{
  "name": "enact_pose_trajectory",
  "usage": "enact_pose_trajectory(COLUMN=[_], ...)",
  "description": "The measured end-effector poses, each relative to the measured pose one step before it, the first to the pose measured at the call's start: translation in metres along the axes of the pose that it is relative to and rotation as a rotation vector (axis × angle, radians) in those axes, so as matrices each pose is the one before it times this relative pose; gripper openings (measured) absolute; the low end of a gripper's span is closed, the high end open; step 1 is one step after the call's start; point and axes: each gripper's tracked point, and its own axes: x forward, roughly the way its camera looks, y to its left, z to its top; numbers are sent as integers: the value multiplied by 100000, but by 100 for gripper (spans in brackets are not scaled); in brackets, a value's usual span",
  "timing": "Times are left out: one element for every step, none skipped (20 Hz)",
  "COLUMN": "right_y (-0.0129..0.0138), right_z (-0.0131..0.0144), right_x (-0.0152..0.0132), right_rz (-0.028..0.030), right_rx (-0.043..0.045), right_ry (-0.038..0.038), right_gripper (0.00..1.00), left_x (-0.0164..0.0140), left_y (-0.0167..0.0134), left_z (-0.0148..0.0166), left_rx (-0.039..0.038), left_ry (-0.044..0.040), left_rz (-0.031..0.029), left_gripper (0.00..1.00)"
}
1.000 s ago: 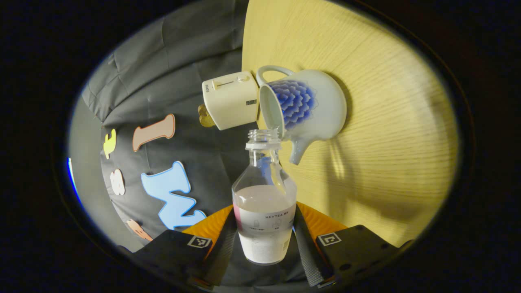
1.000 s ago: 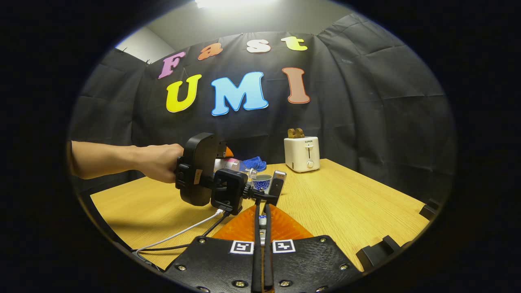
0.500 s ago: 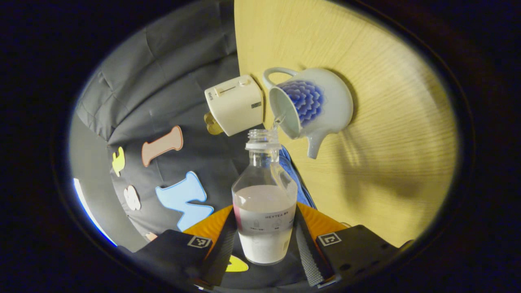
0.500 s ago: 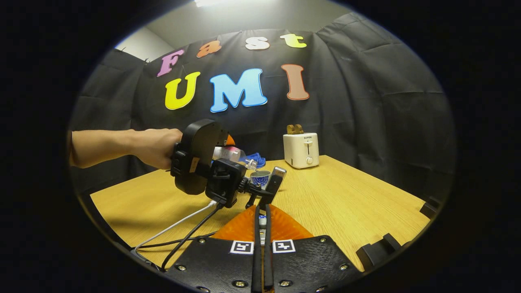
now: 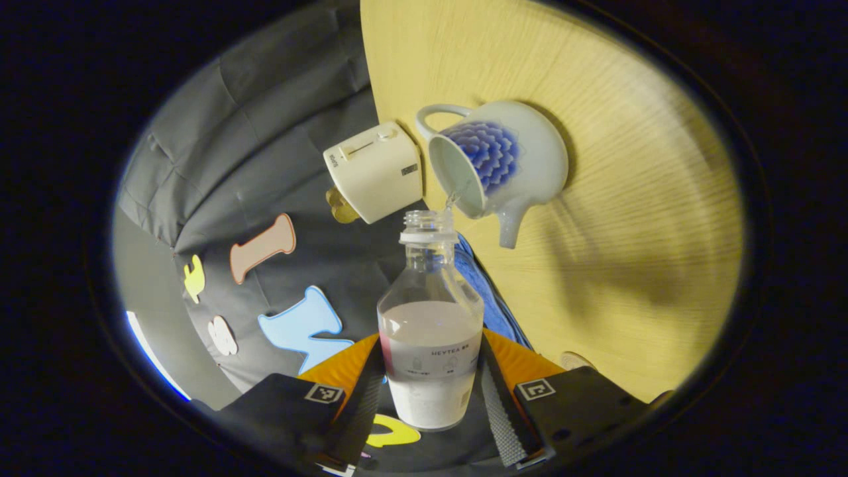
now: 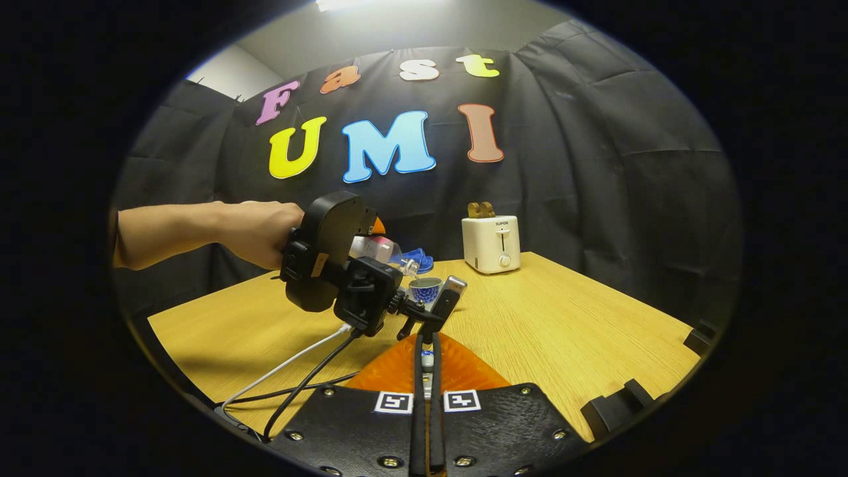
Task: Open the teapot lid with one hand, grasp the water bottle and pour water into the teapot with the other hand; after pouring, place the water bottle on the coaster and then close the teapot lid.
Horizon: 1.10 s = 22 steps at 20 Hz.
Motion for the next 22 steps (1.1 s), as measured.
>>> enact_pose_trajectory(right_y=[26,19,6,17,18,9,-29,-49,-49,-14,-6,-39,-83,16,-22,5,18,53,44,12,-5,-42], right_z=[-198,-80,-117,144,-12,-4,-83,39,-70,40,-173,-85,-50,26,-72,-42,-127,-33,-22,30,-3,23], right_x=[27,-89,-86,-1,-62,40,-2,16,-77,-17,64,-56,-53,29,54,120,39,8,-27,34,26,66], right_rz=[152,171,7,2,-15,-7,63,43,-60,-61,158,59,-222,-92,-70,23,131,113,59,-19,-122,-187], right_rx=[84,232,-175,-115,13,-33,22,-49,-60,11,-98,229,144,-50,-98,-66,59,75,-130,-347,-800,-543], right_ry=[793,485,141,-248,-91,81,80,203,-23,-92,480,390,110,64,104,403,385,399,31,-47,-162,65], right_gripper=[2,2,2,2,2,2,2,3,2,2,2,2,2,2,2,2,2,2,2,2,2,2], left_x=[-76,-18,30,171,-193,-15,-108,3,-33,30,38,26,7,138,100,28,-63,27,62,60,-1,-15], left_y=[281,266,156,228,122,49,231,24,167,-189,189,-12,1,-52,24,-89,37,-200,-115,-176,-76,-131], left_z=[98,36,-94,175,13,37,115,-33,84,42,-12,-4,-50,-123,-120,38,8,112,79,27,36,40], left_rx=[957,1506,902,1003,531,546,531,765,410,179,149,-142,-393,163,-50,-138,-315,-1147,-1283,-1072,-907,-742], left_ry=[-213,38,-92,-530,275,-6,-24,145,-286,181,-55,37,-44,203,77,171,-88,-605,-843,-654,-430,-319], left_rz=[728,709,-44,396,141,375,380,-180,600,-314,392,379,182,-47,-117,-118,48,-212,-555,-290,-569,-527], left_gripper=[87,86,87,87,87,86,86,87,86,86,87,87,87,87,87,87,87,87,87,87,87,87])
